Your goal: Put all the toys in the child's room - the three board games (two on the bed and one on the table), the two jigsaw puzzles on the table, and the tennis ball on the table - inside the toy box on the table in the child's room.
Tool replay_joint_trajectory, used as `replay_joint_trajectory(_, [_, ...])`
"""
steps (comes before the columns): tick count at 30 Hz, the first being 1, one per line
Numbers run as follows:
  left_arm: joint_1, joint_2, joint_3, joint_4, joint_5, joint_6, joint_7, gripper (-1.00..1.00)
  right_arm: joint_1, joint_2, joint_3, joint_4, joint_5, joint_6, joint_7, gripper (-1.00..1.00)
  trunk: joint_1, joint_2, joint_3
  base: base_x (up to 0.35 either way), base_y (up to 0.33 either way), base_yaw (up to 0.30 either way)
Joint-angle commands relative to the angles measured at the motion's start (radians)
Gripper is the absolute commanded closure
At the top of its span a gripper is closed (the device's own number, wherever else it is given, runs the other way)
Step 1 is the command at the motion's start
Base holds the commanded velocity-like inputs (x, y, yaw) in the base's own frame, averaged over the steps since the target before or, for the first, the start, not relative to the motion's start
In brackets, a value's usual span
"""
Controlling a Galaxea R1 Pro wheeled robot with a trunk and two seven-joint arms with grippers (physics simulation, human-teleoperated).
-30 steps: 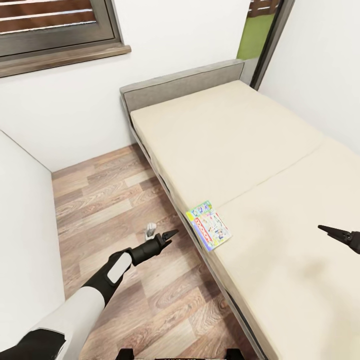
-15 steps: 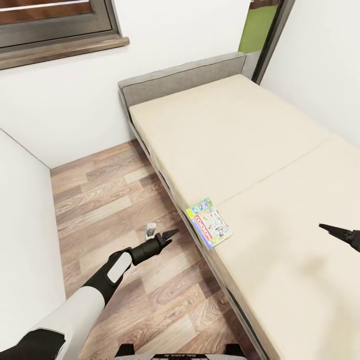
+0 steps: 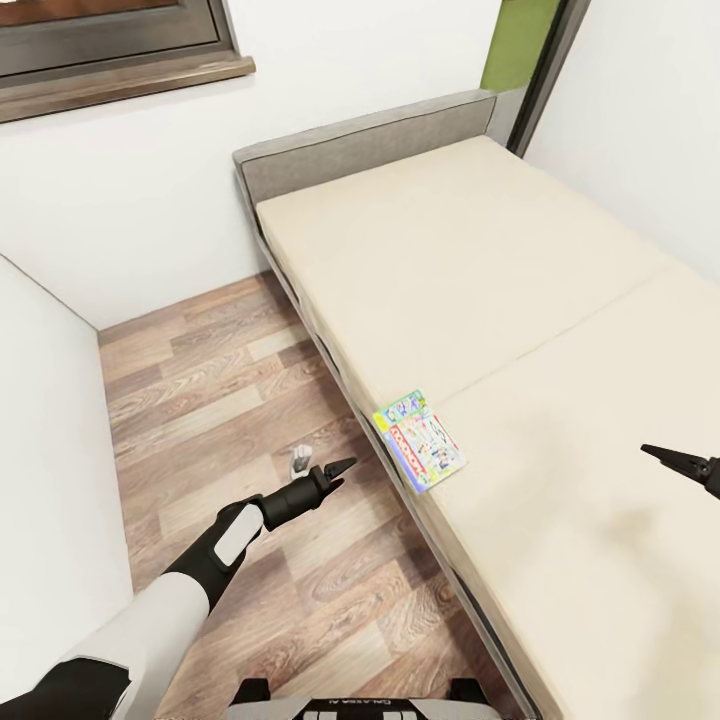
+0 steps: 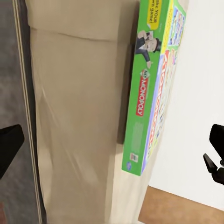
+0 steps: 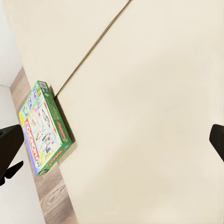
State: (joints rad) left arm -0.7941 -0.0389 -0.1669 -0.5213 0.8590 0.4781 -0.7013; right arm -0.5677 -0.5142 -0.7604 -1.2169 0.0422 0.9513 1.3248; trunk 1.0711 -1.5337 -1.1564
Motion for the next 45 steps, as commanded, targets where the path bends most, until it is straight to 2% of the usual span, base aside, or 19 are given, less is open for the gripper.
replay_joint_trajectory(1, [0.000,0.000,-0.002,0.000,0.010,0.008,-0.001,-1.00,-0.001,0.000,-0.003,-0.005,0.004,0.009,0.007,-1.00,0.000,0.000,-0.002,0.000,0.000,0.000])
replay_joint_trajectory(13, [0.000,0.001,-0.002,-0.002,0.009,0.007,-0.020,-1.00,0.000,0.005,-0.017,-0.090,0.001,0.010,0.009,-1.00,0.000,0.000,-0.009,0.000,0.000,0.000])
replay_joint_trajectory(32, [-0.002,0.001,-0.003,-0.003,0.009,-0.004,-0.058,-1.00,0.008,0.009,-0.026,-0.139,-0.002,0.010,0.014,-1.00,0.000,0.000,-0.010,0.000,0.000,0.000])
replay_joint_trajectory(42, [-0.021,0.002,-0.002,-0.005,0.008,-0.008,-0.065,-1.00,0.011,0.011,-0.026,-0.145,-0.003,0.010,0.015,-1.00,0.000,0.000,-0.010,0.000,0.000,0.000])
replay_joint_trajectory(45, [-0.044,0.010,-0.001,-0.001,0.006,-0.008,-0.066,-1.00,0.013,0.012,-0.026,-0.148,-0.003,0.010,0.017,-1.00,0.000,0.000,-0.010,0.000,0.000,0.000])
